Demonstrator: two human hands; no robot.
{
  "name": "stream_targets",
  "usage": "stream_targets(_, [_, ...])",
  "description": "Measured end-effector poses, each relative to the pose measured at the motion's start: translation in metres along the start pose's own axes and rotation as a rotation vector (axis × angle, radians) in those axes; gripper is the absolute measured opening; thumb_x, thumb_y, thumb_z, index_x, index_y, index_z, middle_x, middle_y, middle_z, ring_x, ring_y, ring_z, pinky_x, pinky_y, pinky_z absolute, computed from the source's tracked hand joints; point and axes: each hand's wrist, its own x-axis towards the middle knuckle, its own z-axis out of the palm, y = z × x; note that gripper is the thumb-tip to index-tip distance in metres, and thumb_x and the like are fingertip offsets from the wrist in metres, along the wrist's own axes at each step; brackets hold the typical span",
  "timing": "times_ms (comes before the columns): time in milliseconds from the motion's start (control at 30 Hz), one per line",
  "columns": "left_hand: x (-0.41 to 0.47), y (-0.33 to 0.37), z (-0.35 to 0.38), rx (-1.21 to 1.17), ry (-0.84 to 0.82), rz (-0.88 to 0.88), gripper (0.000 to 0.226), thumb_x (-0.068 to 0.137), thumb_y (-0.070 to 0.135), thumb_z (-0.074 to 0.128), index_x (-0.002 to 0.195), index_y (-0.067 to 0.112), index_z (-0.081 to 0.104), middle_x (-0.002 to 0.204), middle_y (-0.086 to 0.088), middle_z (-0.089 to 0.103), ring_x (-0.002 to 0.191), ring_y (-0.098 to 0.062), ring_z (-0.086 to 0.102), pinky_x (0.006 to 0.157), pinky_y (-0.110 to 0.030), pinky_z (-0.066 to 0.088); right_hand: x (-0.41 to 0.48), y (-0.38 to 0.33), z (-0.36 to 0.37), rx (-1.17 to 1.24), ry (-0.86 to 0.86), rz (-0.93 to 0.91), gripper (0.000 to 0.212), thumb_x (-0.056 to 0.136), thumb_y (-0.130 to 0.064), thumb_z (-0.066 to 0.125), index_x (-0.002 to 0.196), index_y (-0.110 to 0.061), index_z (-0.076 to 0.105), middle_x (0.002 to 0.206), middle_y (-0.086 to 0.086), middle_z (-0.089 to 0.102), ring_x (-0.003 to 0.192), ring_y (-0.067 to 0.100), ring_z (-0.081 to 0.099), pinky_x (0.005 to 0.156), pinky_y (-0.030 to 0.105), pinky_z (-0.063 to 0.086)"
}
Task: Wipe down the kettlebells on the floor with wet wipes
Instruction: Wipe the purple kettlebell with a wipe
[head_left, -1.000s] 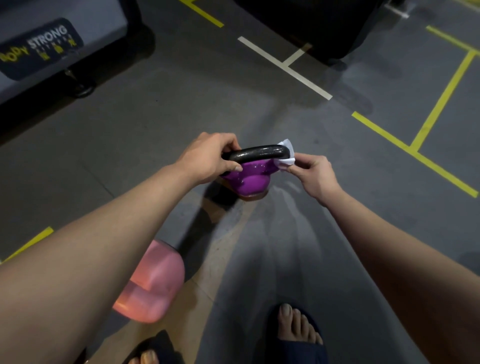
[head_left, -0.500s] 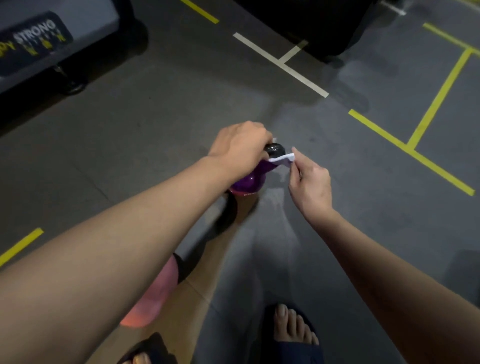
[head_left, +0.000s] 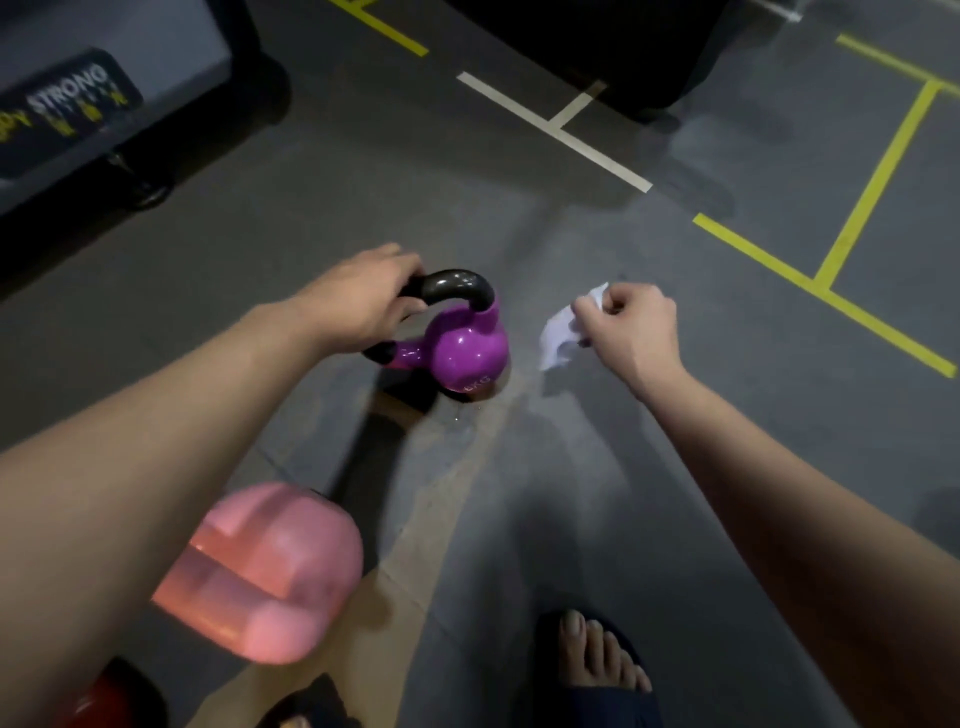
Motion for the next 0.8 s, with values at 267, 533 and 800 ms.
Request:
stream_targets(267, [-0.033, -0.038, 0.019, -0.102, 0.058, -0.11, 0.027, 0.098, 0.017, 0.064, 0.123, 0.008, 0.059, 0.119, -0.014, 0.057, 0.116, -0.036, 0.056, 0.096, -0.04, 0.042, -0.019, -0.036, 0.072, 0.026, -0.305, -0.253, 0.024, 0.097, -0.031, 0.062, 0.078, -0.019, 0.053, 0.066, -0.005, 0.055, 0.065, 0.011, 0.046, 0.061, 0.018, 0.034])
stream_targets(533, [-0.022, -0.025, 0.013, -0.119, 0.055, -0.079, 0.027, 0.1, 0.023, 0.061, 0.125, 0.012, 0.057, 0.122, -0.01, 0.055, 0.115, -0.032, 0.055, 0.094, -0.038, 0.041, -0.03, -0.023, 0.083, 0.7, -0.431, 0.199, 0.014, 0.088, -0.026, 0.06, 0.08, -0.024, 0.072, 0.107, -0.004, 0.077, 0.109, 0.012, 0.07, 0.101, 0.032, 0.049])
stream_targets(800, [-0.024, -0.017, 0.014, -0.134, 0.075, -0.065, 0.029, 0.1, 0.021, 0.061, 0.126, 0.01, 0.057, 0.123, -0.011, 0.054, 0.117, -0.033, 0.055, 0.095, -0.036, 0.04, 0.0, -0.026, 0.093, 0.547, -0.607, 0.007, 0.06, 0.076, 0.004, 0.085, 0.132, -0.003, 0.064, 0.125, 0.014, 0.071, 0.115, 0.017, 0.067, 0.11, 0.04, 0.049])
